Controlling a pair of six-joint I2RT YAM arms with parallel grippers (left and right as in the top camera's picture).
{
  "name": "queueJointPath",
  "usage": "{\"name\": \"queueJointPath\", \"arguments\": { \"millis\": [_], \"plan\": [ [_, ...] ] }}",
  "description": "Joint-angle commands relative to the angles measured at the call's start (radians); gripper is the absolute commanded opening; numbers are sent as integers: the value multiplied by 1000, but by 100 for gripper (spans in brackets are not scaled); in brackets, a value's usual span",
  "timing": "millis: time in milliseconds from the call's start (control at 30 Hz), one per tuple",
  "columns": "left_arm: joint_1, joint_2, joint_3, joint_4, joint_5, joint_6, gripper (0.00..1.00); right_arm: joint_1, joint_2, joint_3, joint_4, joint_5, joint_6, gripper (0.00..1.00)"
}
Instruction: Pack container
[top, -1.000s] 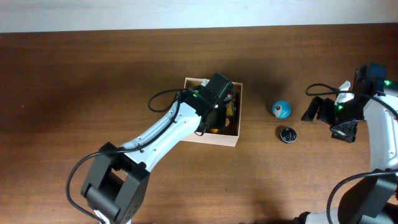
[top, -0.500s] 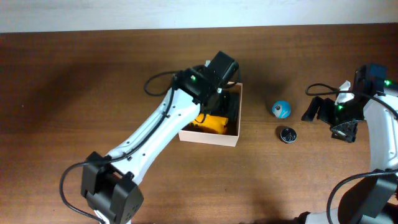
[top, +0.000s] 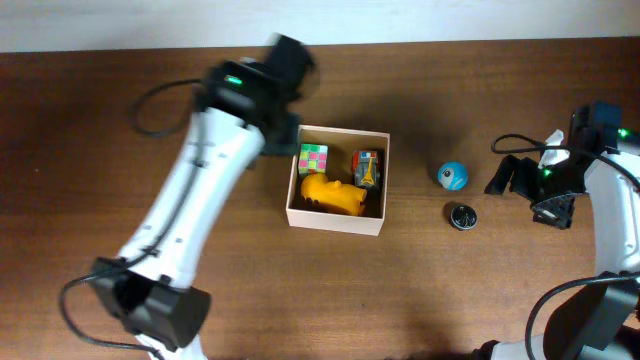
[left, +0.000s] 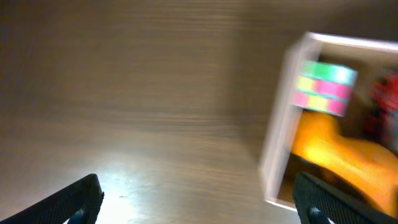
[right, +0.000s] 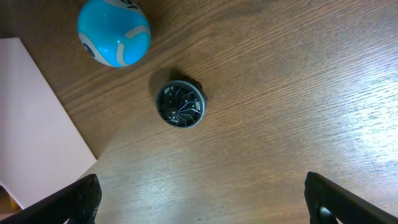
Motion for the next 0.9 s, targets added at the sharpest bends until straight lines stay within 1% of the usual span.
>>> {"name": "queueJointPath", "arguments": {
  "millis": [0, 67, 133, 267, 400, 533, 600, 633, 700, 867],
  "plan": [
    [132, -85, 23, -17, 55, 35, 99, -4, 4, 14, 1, -5, -9, 98],
    [209, -113, 23, -25, 115, 48, 99, -4, 4, 14, 18, -5, -9, 99],
    [275, -138, 23, -45, 145, 48, 99, -4, 4, 14, 90, -7, -8, 99],
    [373, -159, 23, -109, 152, 48, 99, -4, 4, 14, 159, -77, -9, 99],
    [424, -158, 22, -144, 152, 48, 99, -3, 4, 14, 186, -109, -8, 99],
    [442, -158, 22, -164, 152, 48, 99, 19, 4, 14, 233, -169, -14, 99],
    [441, -158, 22, -165, 152, 48, 99, 56, 4, 14, 240, -132, -51, 98],
    [442, -158, 22, -165, 152, 48, 99, 86, 4, 14, 242, -77, -60, 99],
    [441, -158, 22, -166, 152, 48, 99, 145, 5, 14, 254, 27, -59, 99],
    [440, -158, 22, -165, 152, 48, 99, 281, 22, 14, 312, 187, -59, 99]
  ]
}}
